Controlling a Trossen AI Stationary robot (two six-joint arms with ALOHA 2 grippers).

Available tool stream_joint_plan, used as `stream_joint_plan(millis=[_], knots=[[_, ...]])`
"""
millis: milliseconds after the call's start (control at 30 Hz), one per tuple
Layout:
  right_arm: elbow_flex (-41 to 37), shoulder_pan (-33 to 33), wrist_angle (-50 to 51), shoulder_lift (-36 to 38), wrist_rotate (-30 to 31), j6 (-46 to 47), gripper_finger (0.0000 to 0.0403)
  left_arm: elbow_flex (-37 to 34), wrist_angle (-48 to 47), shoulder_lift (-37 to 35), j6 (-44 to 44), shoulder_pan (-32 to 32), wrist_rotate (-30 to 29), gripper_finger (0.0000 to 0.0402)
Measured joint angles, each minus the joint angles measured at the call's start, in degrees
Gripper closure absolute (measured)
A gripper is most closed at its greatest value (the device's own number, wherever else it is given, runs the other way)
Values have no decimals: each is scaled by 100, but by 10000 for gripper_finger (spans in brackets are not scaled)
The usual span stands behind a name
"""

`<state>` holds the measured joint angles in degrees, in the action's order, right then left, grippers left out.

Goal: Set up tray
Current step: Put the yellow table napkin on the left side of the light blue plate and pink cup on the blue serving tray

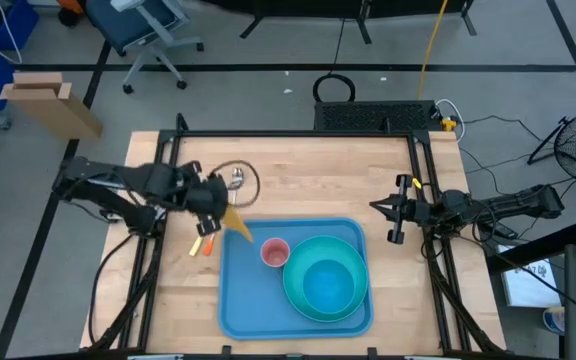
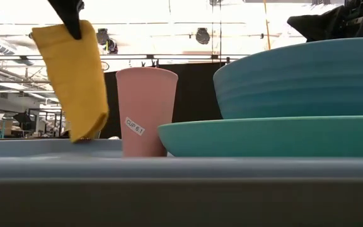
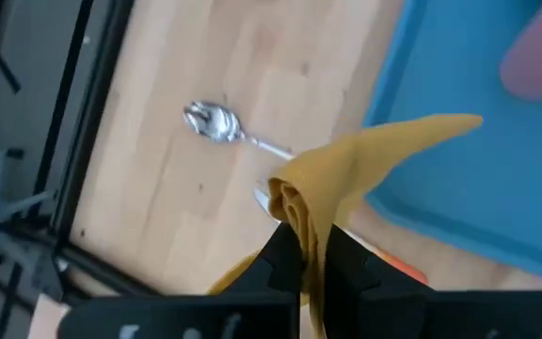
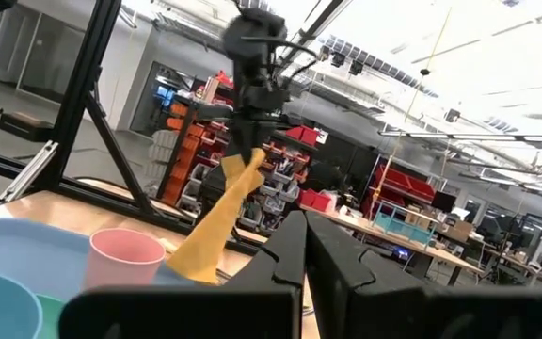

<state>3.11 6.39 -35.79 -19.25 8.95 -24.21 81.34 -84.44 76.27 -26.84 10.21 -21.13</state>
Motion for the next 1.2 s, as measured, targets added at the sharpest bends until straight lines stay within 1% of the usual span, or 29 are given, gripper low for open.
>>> stream_joint_plan(millis=[133,300,467,600,667,733,833,900,1033,1200], knots=[[0,0,0,-2,0,85,403,603,-547,467,-644,729,9,389],[0,4,2,0,-2,172,403,1653,-551,1047,-1201,1608,308,389],[0,4,4,-2,-20,399,403,2589,-551,1880,-1617,2320,982,389],[0,4,6,-2,-22,593,403,3184,-558,2643,-1873,2630,1632,389],[0,6,4,0,-42,705,403,3428,-553,2984,-1750,2667,1903,389],[0,7,7,-1,-202,838,403,3606,-548,3217,-1566,2628,2103,389],[0,7,59,-1,-478,999,403,3646,-552,3443,-1372,2450,2032,389],[0,9,99,0,-601,1083,403,3573,-561,3576,-1197,2284,1960,390],[0,9,196,-2,-620,1133,403,3328,-551,3809,-905,1973,1959,390],[0,9,179,-2,-614,977,403,2652,-558,3904,-428,1666,2050,390]])
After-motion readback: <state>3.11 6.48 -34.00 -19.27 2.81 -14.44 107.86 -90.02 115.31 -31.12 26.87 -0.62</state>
